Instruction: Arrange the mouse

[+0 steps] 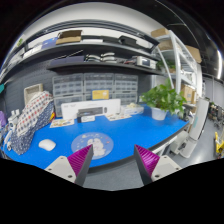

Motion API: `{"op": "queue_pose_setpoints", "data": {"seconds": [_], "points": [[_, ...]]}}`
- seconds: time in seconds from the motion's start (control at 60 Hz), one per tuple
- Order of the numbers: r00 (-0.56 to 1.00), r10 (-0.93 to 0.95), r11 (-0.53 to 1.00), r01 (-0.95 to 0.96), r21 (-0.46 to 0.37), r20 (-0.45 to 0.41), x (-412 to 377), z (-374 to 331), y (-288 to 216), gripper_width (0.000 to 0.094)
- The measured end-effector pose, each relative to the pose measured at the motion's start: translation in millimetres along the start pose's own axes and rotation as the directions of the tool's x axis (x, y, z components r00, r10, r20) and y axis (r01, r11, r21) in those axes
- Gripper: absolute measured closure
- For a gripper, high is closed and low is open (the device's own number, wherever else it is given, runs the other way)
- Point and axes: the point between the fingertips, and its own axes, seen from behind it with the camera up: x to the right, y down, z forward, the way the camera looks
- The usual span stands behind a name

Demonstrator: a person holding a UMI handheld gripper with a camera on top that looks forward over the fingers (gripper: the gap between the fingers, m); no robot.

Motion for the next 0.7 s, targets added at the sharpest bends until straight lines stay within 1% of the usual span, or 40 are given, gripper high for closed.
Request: {"op": "queue_pose_setpoints", "data": {"seconds": [0.05,0.15,0.267,0.367,0.5,0.7], "points": [[0.999,-0.014,0.999,0.016,-0.047,0.04,-21.6,-13.0,15.6,0.0106],[0.99,-0.045,0.991,0.061,-0.115,0.132,-65.6,-13.7,56.9,0.0105],[0.969,-0.049,0.979,0.094,-0.179,0.243,-127.3,-14.1,94.4,0.0106],[0.944,-0.07,0.965,0.146,-0.217,0.322,-172.8,-8.8,114.8,0.01],[0.913,-0.089,0.952,0.195,-0.234,0.398,-225.7,6.6,122.1,0.0099],[0.89,-0.115,0.94,0.241,-0.241,0.441,-286.3,51.3,111.5,0.01]]}}
